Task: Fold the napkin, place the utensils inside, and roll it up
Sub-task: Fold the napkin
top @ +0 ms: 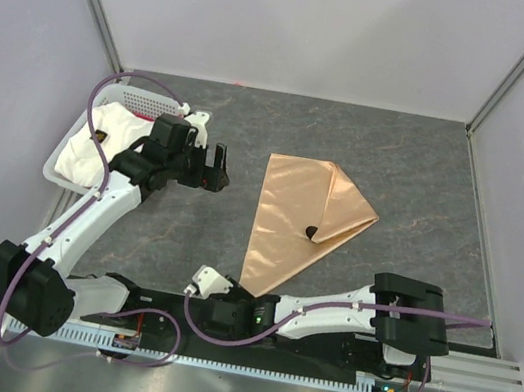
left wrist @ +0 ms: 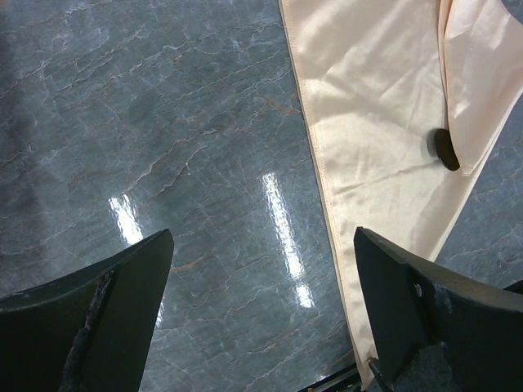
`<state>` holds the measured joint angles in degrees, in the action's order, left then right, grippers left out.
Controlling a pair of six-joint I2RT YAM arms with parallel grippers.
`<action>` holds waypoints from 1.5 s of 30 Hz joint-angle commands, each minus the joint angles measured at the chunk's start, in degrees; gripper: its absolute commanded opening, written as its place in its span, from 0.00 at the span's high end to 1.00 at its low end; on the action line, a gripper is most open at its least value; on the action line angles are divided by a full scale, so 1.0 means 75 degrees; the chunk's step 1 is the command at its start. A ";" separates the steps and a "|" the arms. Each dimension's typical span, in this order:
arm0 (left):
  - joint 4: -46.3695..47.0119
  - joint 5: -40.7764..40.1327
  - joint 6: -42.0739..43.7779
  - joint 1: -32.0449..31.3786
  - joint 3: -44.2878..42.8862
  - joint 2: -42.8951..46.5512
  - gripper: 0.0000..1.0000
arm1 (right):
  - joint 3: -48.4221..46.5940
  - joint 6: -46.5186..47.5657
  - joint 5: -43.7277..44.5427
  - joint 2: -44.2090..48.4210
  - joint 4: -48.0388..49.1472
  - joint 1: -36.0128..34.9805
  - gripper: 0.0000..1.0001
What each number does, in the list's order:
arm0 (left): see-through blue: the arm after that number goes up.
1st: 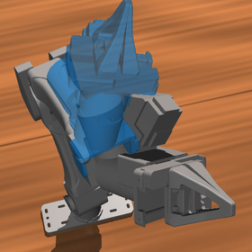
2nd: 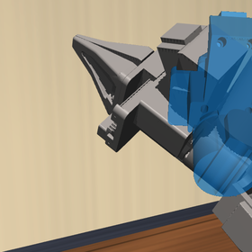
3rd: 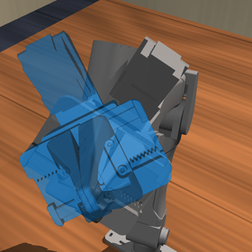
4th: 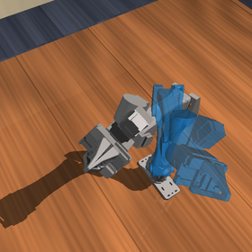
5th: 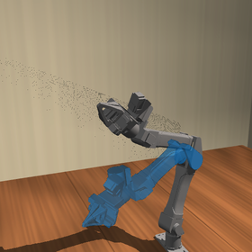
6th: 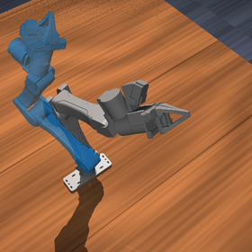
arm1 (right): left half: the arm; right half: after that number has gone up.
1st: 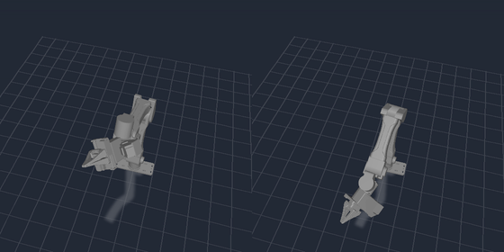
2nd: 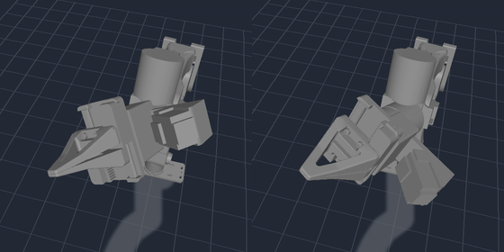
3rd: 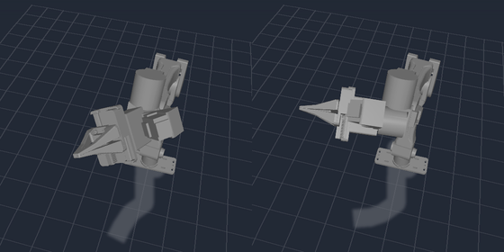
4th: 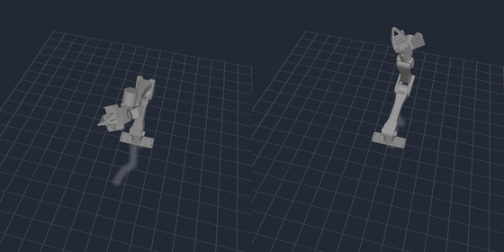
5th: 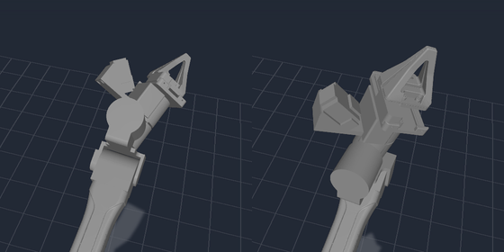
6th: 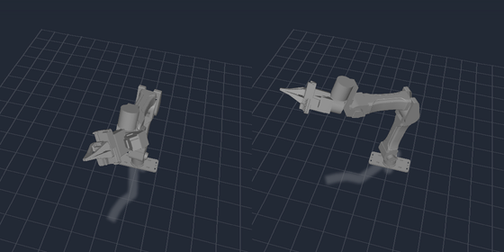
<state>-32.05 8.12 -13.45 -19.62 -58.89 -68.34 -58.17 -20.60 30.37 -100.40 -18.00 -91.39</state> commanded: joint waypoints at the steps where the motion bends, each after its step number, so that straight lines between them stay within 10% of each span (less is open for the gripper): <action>1: 0.0137 0.0183 -0.0187 0.0002 0.0001 -0.0006 0.00 | 0.0022 -0.0054 0.0287 -0.0101 0.0044 -0.0048 0.50; 15: 0.0149 0.0230 -0.0175 0.0002 0.0001 0.0006 0.01 | 0.0127 -0.0160 0.0275 -0.0230 -0.0038 -0.0025 0.56; 34: 0.0172 0.0265 -0.0175 0.0002 0.0001 -0.0041 0.01 | -0.0341 -0.0124 0.0240 0.0039 -0.0248 0.0080 1.00; 45: 0.0172 0.0323 -0.0187 0.0014 0.0001 -0.0029 0.01 | -0.0400 -0.0557 0.0205 0.0870 -0.0261 0.0935 1.00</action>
<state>-32.03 9.37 -13.45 -19.62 -58.87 -68.38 -58.98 -22.44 31.68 -98.02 -20.36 -87.05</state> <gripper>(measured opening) 0.991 0.019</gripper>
